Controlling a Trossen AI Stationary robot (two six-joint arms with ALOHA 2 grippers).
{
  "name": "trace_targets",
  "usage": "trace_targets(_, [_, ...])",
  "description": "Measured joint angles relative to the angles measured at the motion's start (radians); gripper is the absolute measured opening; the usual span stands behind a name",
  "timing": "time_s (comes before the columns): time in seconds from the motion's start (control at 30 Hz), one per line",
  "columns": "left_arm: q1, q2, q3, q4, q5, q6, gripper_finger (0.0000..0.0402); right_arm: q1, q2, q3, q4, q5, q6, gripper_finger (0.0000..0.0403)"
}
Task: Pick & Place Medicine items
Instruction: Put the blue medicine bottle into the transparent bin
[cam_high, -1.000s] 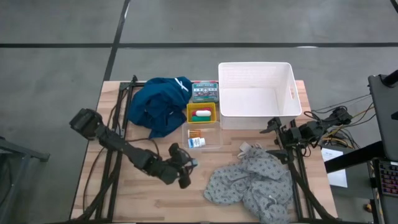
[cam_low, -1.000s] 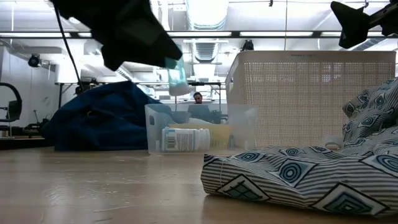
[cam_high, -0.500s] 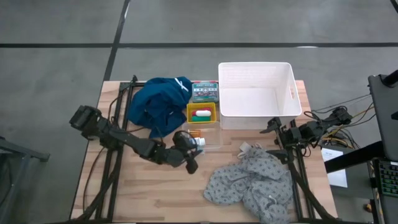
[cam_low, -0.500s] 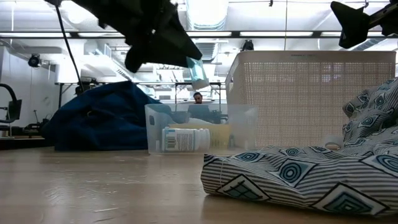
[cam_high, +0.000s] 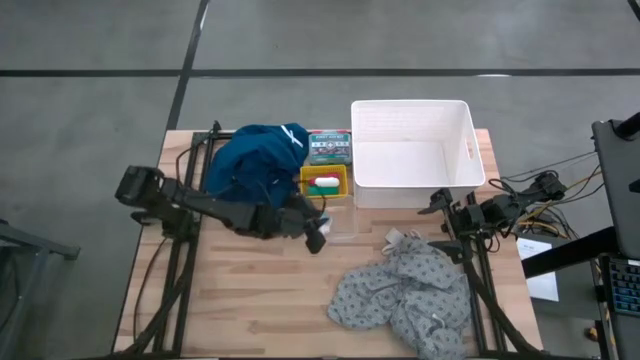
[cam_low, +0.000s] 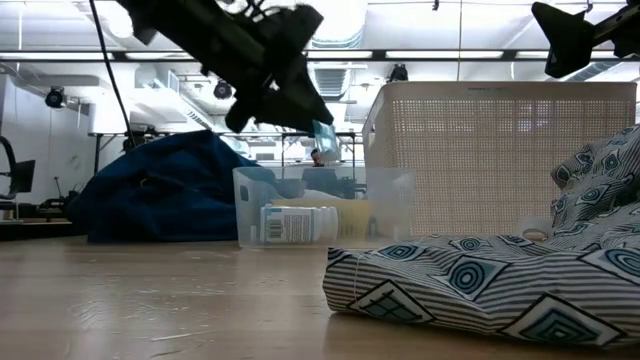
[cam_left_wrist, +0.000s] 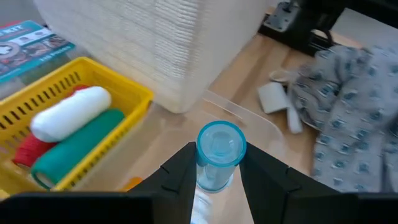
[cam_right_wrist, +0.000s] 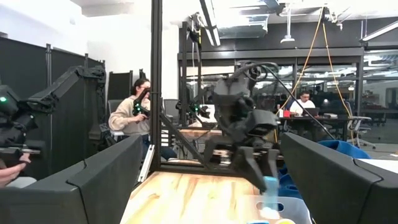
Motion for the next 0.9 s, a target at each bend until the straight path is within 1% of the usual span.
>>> trace_targets(0.1, [0.054, 0.000, 0.000, 0.000, 0.047, 0.020, 0.0118, 0.000, 0.000, 0.000, 0.000, 0.000, 0.000, 0.0380])
trace_targets(0.27, [0.132, 0.000, 0.000, 0.000, 0.238, 0.122, 0.0118, 0.000, 0.000, 0.000, 0.000, 0.000, 0.000, 0.0380])
trace_targets(0.33, [0.149, 0.000, 0.000, 0.000, 0.278, 0.128, 0.0118, 0.000, 0.000, 0.000, 0.000, 0.000, 0.000, 0.0380])
trace_targets(0.67, [0.159, 0.002, 0.000, 0.068, 0.276, 0.135, 0.0118, 0.000, 0.000, 0.000, 0.000, 0.000, 0.000, 0.0380])
trace_targets(0.9, [0.159, 0.061, 0.011, 0.097, 0.274, 0.158, 0.0118, 0.000, 0.000, 0.000, 0.000, 0.000, 0.000, 0.0380])
